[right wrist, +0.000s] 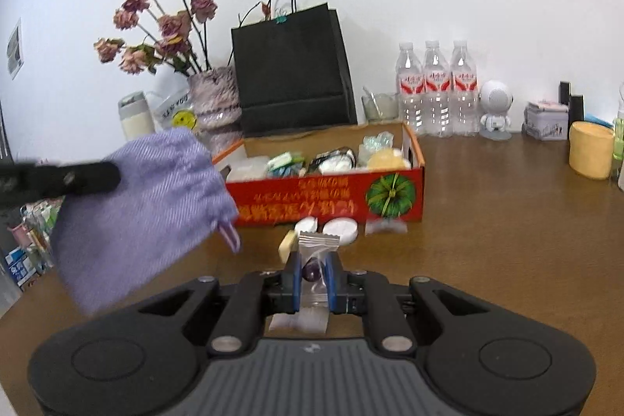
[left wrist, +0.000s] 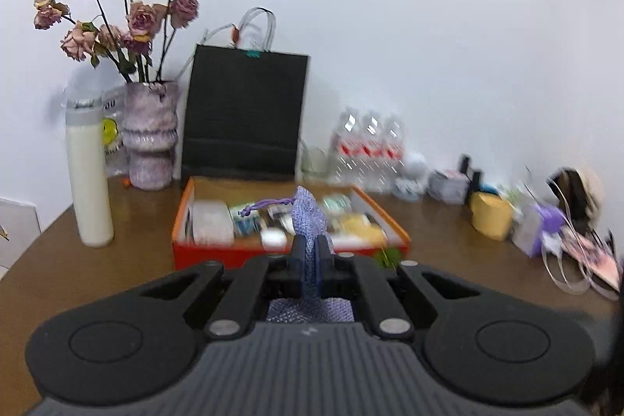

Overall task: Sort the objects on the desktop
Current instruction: 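Carry the pouch and clear packet with both tools over the cardboard box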

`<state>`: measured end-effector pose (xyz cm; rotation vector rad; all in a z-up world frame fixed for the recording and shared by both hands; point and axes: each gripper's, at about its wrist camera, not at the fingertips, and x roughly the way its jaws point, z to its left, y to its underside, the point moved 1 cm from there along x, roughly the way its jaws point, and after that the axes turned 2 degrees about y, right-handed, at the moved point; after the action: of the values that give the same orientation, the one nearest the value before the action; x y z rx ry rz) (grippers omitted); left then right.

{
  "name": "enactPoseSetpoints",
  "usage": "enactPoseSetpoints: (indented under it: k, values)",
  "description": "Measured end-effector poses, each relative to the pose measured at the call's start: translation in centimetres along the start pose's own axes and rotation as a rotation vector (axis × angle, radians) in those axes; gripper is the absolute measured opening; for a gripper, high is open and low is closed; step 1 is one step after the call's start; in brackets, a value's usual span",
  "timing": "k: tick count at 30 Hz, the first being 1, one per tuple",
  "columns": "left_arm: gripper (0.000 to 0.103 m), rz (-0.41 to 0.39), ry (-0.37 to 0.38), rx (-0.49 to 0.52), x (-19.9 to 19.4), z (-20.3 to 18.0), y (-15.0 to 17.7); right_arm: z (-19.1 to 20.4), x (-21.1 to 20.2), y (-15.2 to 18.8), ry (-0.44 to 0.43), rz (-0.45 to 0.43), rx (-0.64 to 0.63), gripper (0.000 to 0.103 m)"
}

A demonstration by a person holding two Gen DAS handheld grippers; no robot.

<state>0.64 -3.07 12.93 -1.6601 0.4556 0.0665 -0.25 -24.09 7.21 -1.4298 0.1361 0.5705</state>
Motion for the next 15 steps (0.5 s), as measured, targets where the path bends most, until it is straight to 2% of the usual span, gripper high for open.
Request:
enactPoseSetpoints:
  k: [4,6,8,9,11,13,15]
  values:
    - [0.005,-0.037,0.027,-0.075,4.8,2.1,-4.5,-0.5,2.6,-2.6,-0.009,-0.011,-0.01,0.011]
    - [0.005,-0.074,-0.002,-0.096,7.7,3.4,-5.8,-0.7,4.1,-4.0,-0.02,-0.012,-0.013,0.011]
    - [0.005,-0.056,-0.043,-0.095,11.6,4.9,-5.8,-1.1,5.9,-5.3,-0.029,-0.012,-0.011,0.011]
    - [0.005,-0.034,-0.075,-0.125,13.8,6.1,-5.2,-1.3,6.8,-5.9,-0.028,-0.009,-0.006,0.011]
    - [0.005,0.119,-0.129,-0.15,18.8,8.4,-3.0,-1.9,8.9,-7.3,-0.033,0.001,0.01,0.011]
    - [0.006,0.248,-0.24,-0.124,21.6,9.5,-0.7,-2.2,11.5,-8.9,-0.035,0.031,0.015,0.011]
    - [0.007,0.291,-0.293,-0.125,22.5,10.1,0.5,-2.6,14.5,-10.6,-0.057,0.075,0.024,0.011]
